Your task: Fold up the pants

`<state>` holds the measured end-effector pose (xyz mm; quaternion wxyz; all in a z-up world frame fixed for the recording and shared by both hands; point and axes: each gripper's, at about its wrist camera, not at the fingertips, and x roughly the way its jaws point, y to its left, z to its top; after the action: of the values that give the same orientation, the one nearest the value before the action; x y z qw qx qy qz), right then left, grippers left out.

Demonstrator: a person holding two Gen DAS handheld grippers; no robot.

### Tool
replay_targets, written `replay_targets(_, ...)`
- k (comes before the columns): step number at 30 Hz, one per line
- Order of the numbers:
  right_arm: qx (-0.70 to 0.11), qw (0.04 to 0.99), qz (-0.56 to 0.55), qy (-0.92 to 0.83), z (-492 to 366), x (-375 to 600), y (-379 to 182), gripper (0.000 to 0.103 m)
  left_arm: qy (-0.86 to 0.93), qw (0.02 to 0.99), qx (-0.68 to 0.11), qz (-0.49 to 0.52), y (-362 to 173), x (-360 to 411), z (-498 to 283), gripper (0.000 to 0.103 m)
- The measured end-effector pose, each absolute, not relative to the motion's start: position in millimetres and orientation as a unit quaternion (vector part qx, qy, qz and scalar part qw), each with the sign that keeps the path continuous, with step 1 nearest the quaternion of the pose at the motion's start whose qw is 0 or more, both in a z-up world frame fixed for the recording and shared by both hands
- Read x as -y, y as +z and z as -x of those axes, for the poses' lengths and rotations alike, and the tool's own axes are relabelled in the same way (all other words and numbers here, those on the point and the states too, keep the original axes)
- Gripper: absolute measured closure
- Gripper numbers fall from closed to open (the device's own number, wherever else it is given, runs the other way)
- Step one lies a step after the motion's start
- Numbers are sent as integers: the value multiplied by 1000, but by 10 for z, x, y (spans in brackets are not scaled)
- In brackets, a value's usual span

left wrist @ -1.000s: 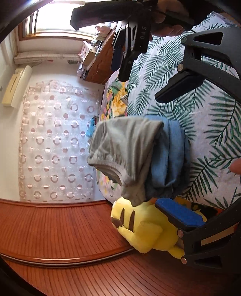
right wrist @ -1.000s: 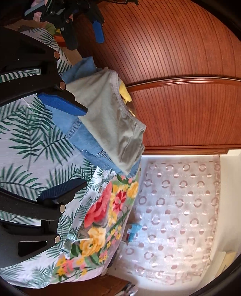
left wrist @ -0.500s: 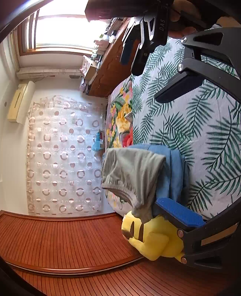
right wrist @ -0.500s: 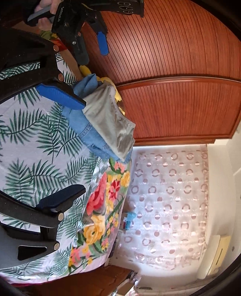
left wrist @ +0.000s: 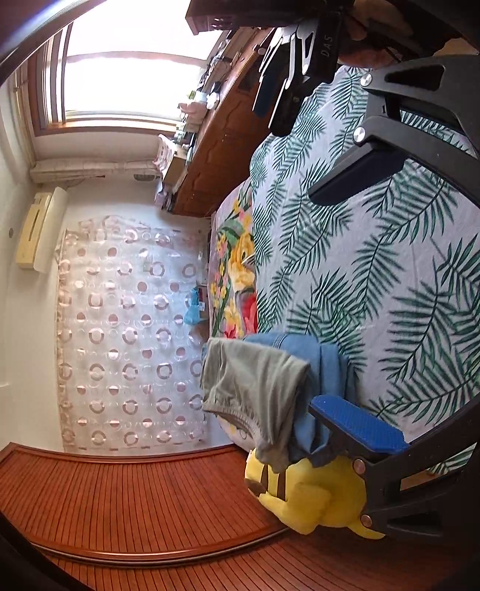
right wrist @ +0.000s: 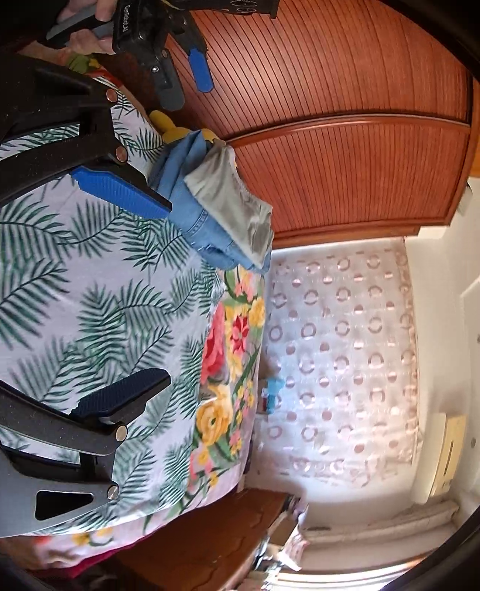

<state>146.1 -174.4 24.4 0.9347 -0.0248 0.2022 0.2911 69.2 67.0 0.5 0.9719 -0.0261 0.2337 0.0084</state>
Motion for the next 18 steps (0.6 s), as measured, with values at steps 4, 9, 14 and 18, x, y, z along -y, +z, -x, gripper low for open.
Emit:
replay_targets(4, -205, 939, 18, 274, -1247, 1863, 271, 19, -2, 969, -243, 32, -48, -552, -666, 1)
replay_targets(9, -214, 945, 7, 246, -1022, 1984, 287, 19, -14, 968, -250, 27, -77, -390, -643, 1)
replay_targets(14, -219, 952, 1, 213, -919, 2019, 393, 19, -26, 968, -249, 21, -27, -227, -652, 1)
replay_targets(18, -213, 957, -1, 195, -803, 1989, 468, 18, -34, 970, -241, 15, 66, -106, -645, 1)
